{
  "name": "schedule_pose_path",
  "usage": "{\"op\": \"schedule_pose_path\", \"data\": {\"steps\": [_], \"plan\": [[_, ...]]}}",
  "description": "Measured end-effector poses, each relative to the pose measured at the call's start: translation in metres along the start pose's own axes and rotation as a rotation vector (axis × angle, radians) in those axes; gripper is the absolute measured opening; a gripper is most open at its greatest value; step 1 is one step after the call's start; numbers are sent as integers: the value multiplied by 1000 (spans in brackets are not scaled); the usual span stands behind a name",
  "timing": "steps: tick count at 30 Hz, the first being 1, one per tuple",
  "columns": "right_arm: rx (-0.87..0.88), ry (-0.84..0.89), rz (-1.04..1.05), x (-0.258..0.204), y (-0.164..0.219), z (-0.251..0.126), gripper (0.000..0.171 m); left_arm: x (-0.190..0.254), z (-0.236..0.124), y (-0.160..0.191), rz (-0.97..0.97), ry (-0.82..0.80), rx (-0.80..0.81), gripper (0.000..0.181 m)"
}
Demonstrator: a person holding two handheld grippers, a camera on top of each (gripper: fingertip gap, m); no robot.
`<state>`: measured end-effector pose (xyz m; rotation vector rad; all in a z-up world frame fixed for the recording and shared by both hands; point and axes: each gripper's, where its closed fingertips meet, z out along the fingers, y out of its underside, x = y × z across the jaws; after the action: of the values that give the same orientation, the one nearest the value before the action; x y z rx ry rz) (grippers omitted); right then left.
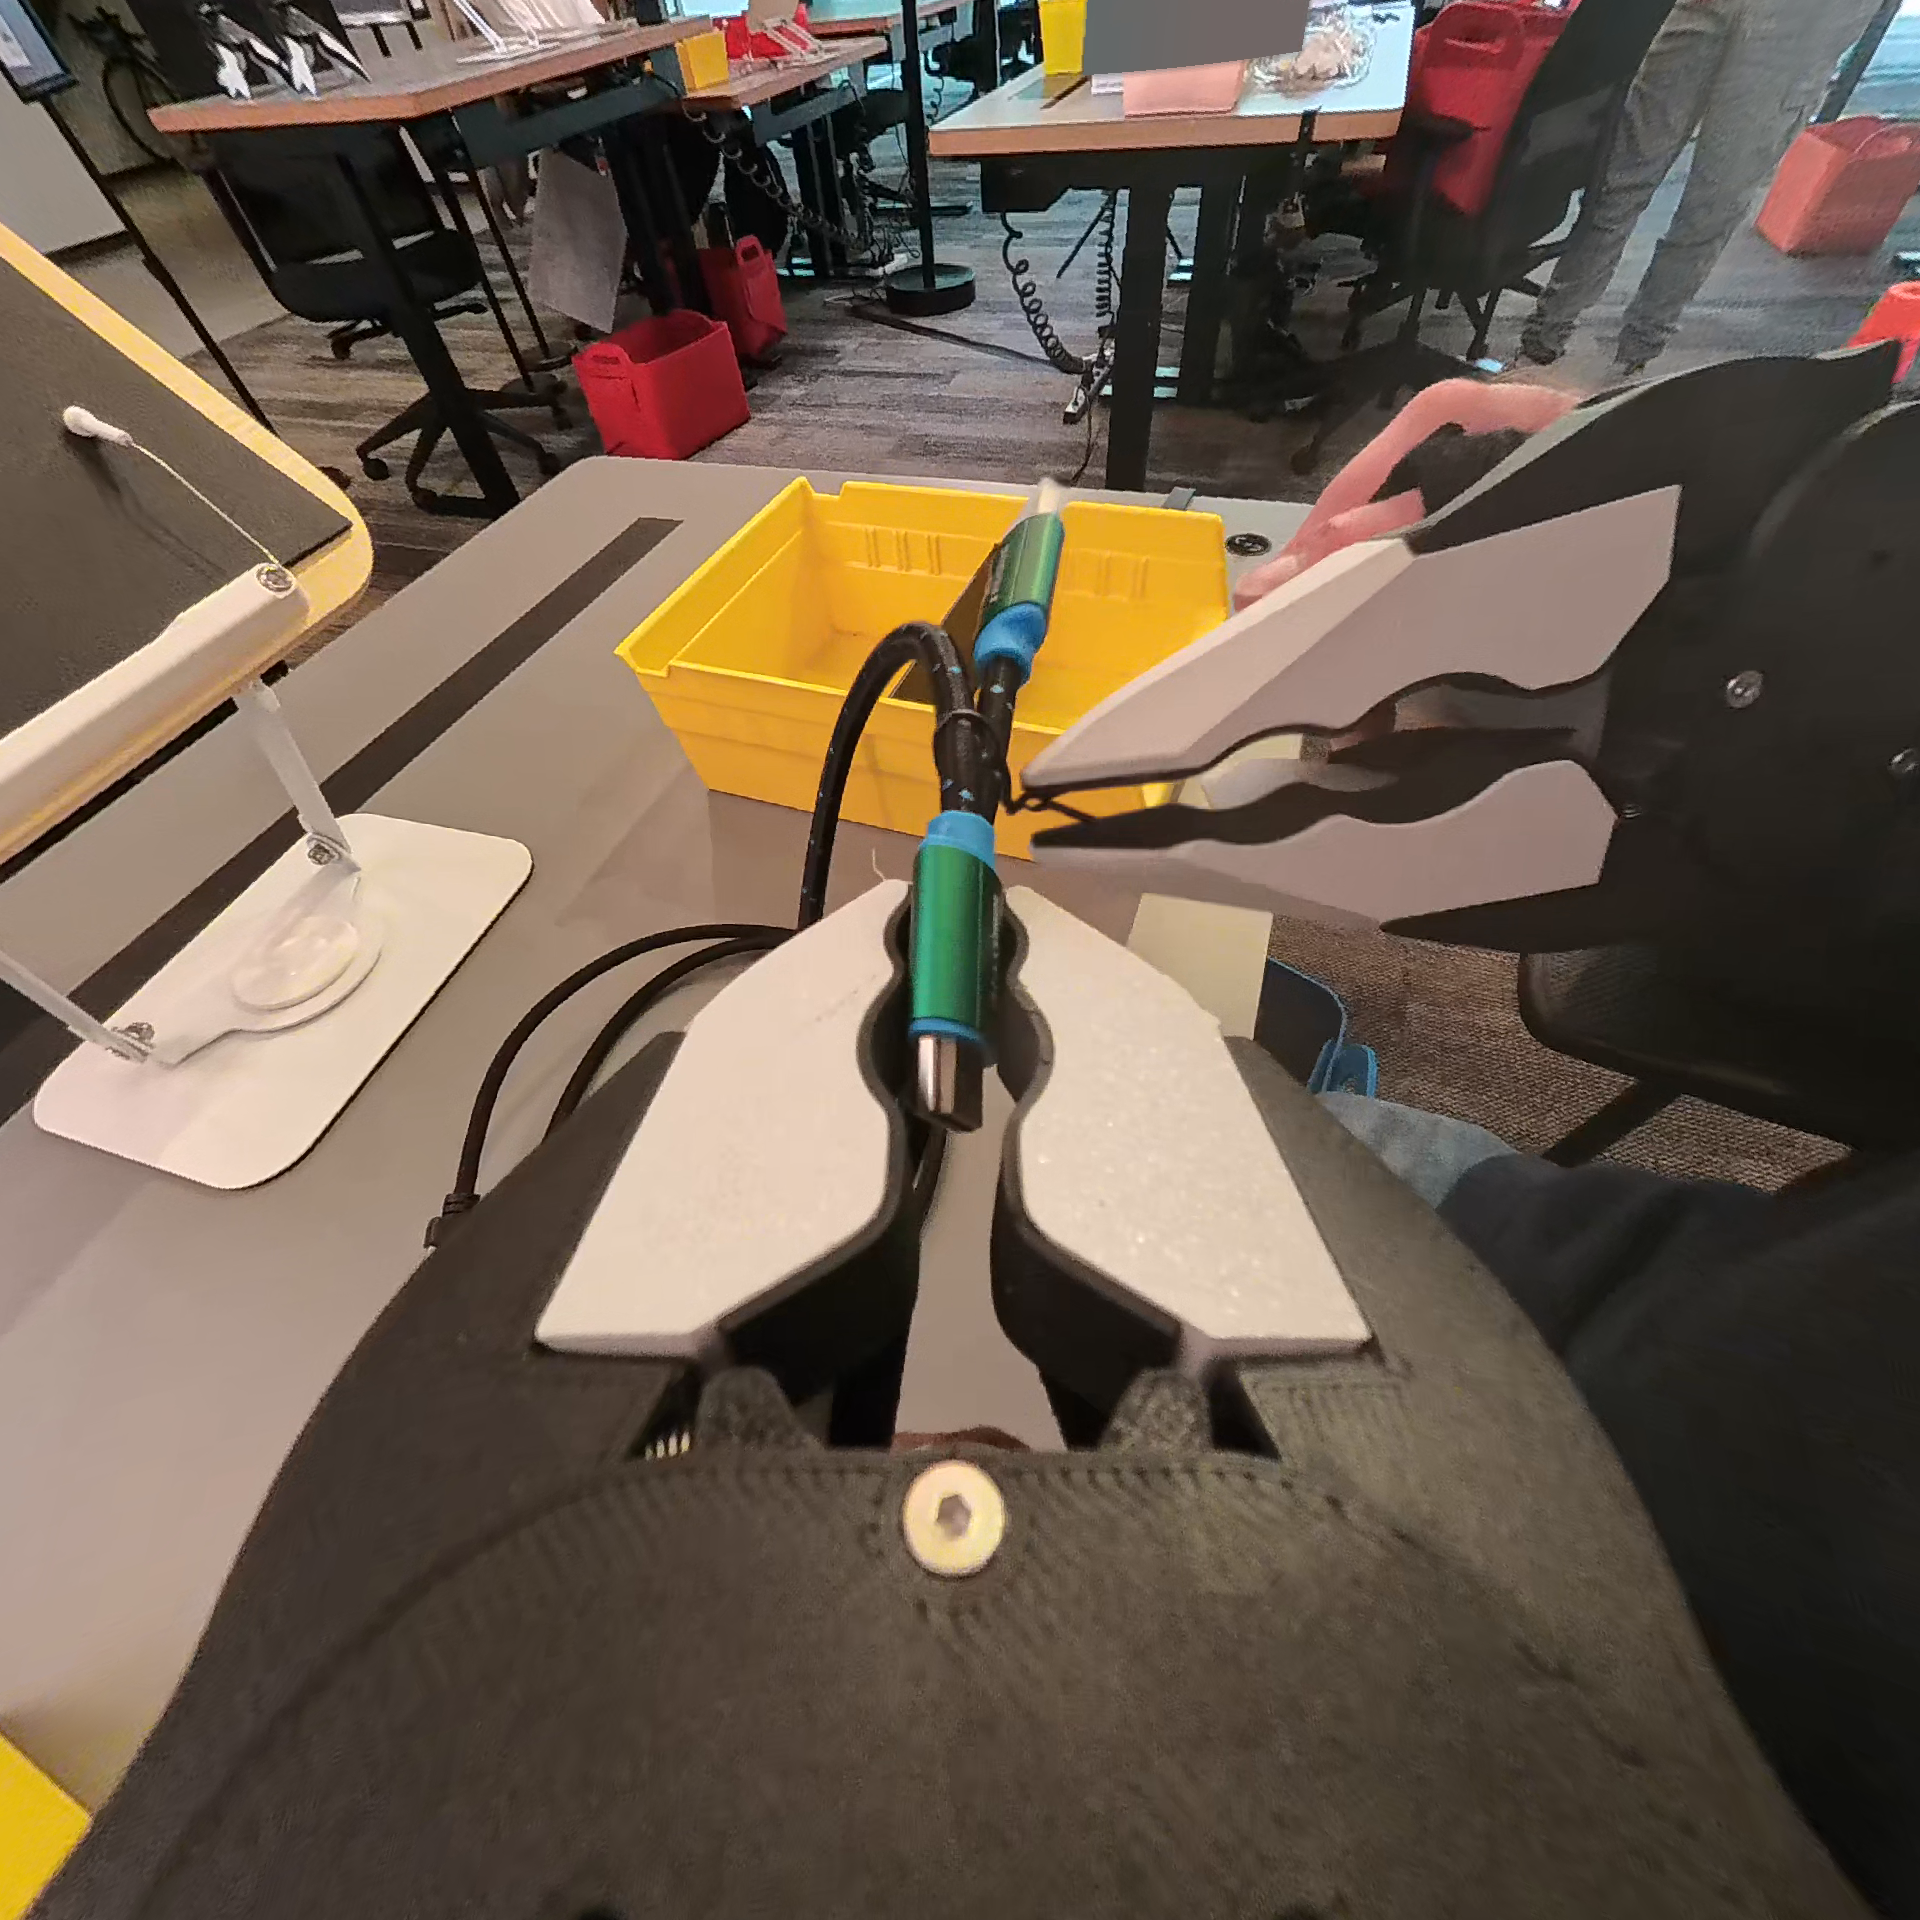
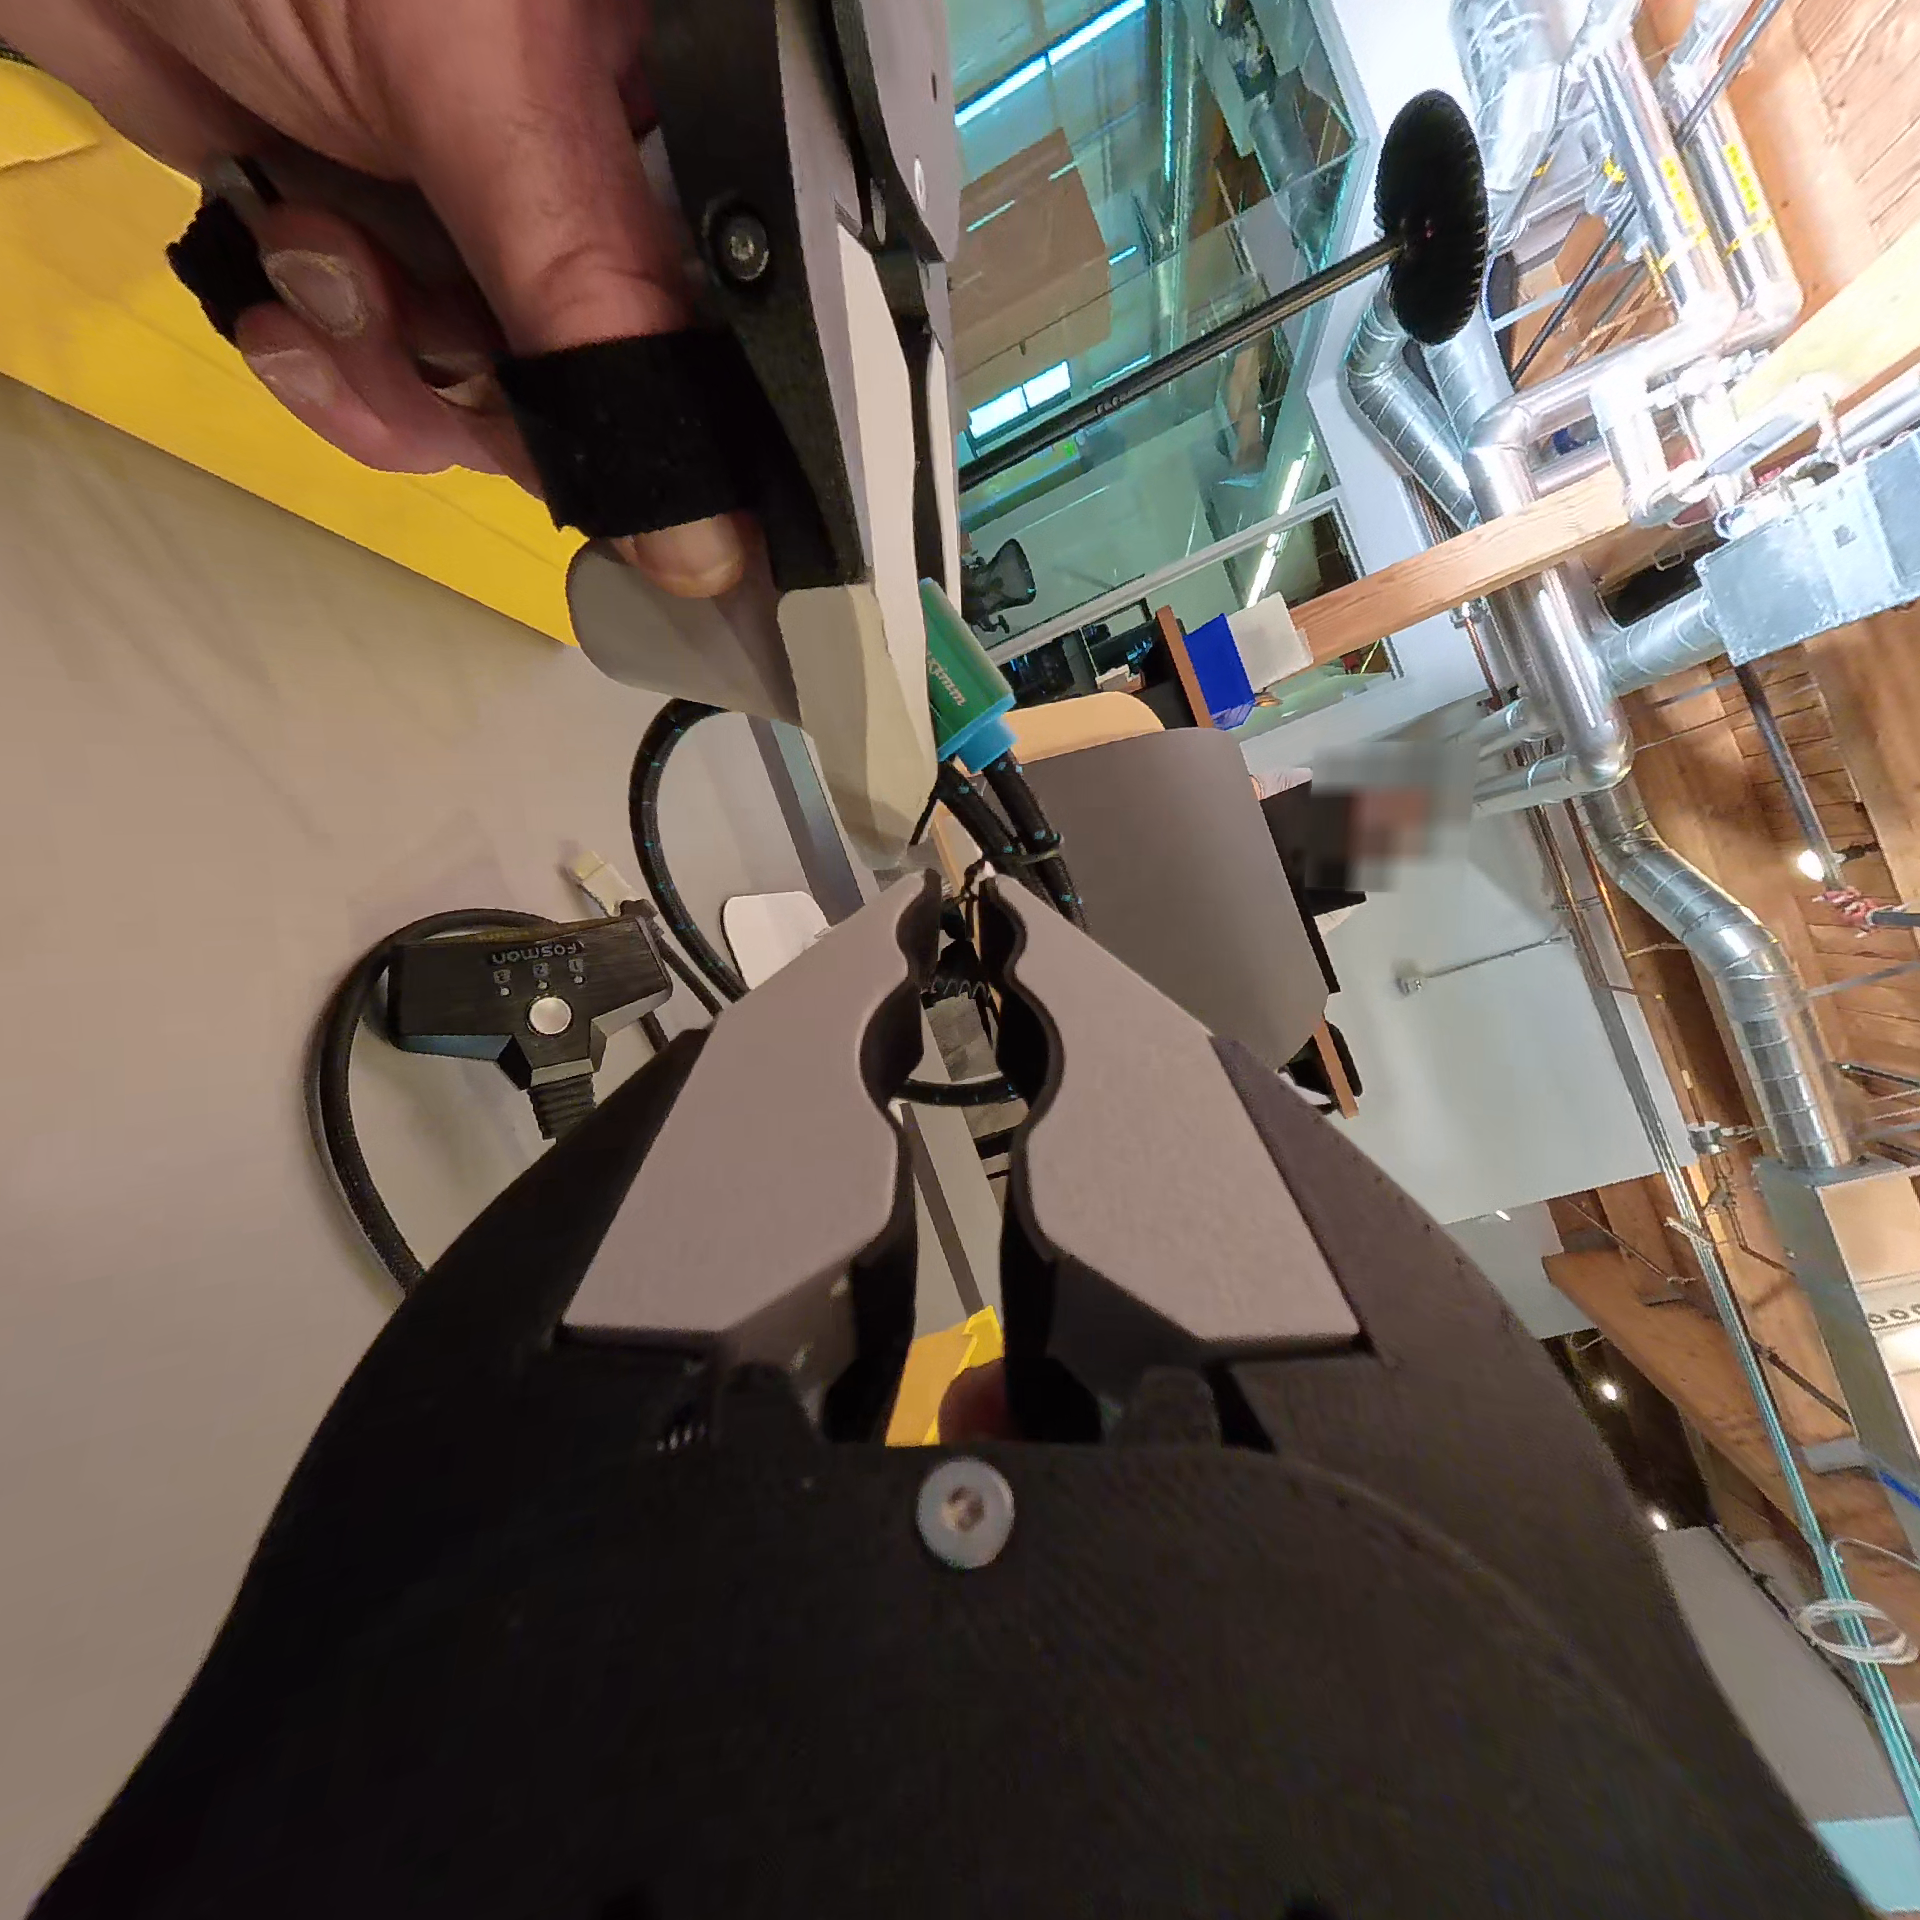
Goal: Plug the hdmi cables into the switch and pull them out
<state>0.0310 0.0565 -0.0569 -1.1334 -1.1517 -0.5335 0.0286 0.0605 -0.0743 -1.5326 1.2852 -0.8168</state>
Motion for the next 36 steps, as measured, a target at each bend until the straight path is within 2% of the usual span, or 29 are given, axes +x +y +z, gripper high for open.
{"op": "schedule_pose_path", "data": {"steps": [3,7,13,19,25,27,30,36], "plan": [[5,-13,41,0,2,-1,0,1,0,0,1,3,2,11],[42,-83,270,0,6,0,0,2,0,-3,11,3,22,11],[219,-251,937,7,4,-5,0,3,-4,-11,78,-28,82,10],[531,-517,1833,12,6,-8,0,5,-4,-15,171,-75,147,10],[777,-620,2219,8,-1,-11,0,6,-5,-15,275,-141,207,9],[795,-605,2191,5,-3,-10,0,5,-4,-14,287,-138,209,9],[674,-465,1880,9,-1,-10,12,1,-3,-10,253,-131,188,9],[212,-152,849,6,7,-4,16,-2,-1,-8,159,-107,146,9]]}}
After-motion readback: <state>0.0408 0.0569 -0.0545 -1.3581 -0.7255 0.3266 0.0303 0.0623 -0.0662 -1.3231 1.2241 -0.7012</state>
